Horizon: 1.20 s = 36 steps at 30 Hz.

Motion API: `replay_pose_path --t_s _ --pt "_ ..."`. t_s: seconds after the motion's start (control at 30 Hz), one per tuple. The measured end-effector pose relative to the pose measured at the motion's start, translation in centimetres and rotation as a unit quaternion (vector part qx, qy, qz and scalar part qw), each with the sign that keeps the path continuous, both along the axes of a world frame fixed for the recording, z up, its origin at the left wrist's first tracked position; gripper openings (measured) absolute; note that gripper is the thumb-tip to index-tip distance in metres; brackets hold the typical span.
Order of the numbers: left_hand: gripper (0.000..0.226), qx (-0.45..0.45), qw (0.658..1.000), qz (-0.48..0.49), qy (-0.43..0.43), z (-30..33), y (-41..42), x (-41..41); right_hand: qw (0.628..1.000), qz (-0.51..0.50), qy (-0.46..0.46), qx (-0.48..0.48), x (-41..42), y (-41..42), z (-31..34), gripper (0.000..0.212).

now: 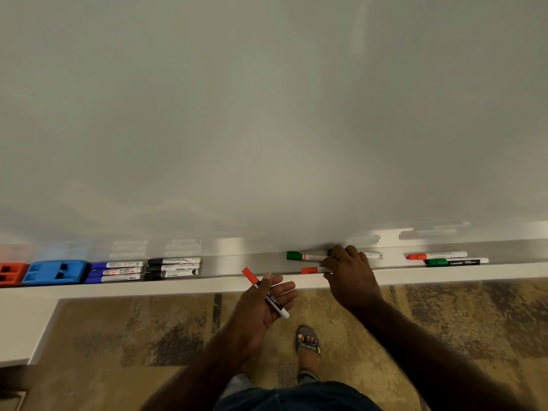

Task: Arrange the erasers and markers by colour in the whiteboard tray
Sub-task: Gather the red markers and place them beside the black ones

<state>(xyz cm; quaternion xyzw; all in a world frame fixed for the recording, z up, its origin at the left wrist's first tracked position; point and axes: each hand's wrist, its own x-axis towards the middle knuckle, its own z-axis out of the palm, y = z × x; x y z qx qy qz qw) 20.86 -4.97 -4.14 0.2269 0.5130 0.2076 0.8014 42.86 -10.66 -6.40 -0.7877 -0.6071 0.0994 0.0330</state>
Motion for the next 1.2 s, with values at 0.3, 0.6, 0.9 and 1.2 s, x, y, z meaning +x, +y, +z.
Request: replay_pose_path --t_s 0.3,0.6,0.9,1.2 --pt "0.042 0.020 0.999 -0.050 -0.002 -0.1 0.2 0.3 0.992 -0.001 0.090 0.082 -1.4 -1.4 1.8 0.020" --pt "0.043 -0.002 0.997 -0.069 -0.032 0.3 -0.4 1.2 0.953 -0.041 0.288 0.086 -5.3 -1.7 3.6 0.027" --pt "0.043 -0.004 0.996 -0.078 -0.038 0.5 -0.7 1.4 0.888 -0.107 0.438 0.092 -6.4 -2.3 2.9 0.022" --pt "0.031 -0.019 0.993 -0.077 -0.082 -0.3 -0.9 1.9 0.917 -0.058 0.378 0.115 -6.1 -3.1 2.5 0.021"
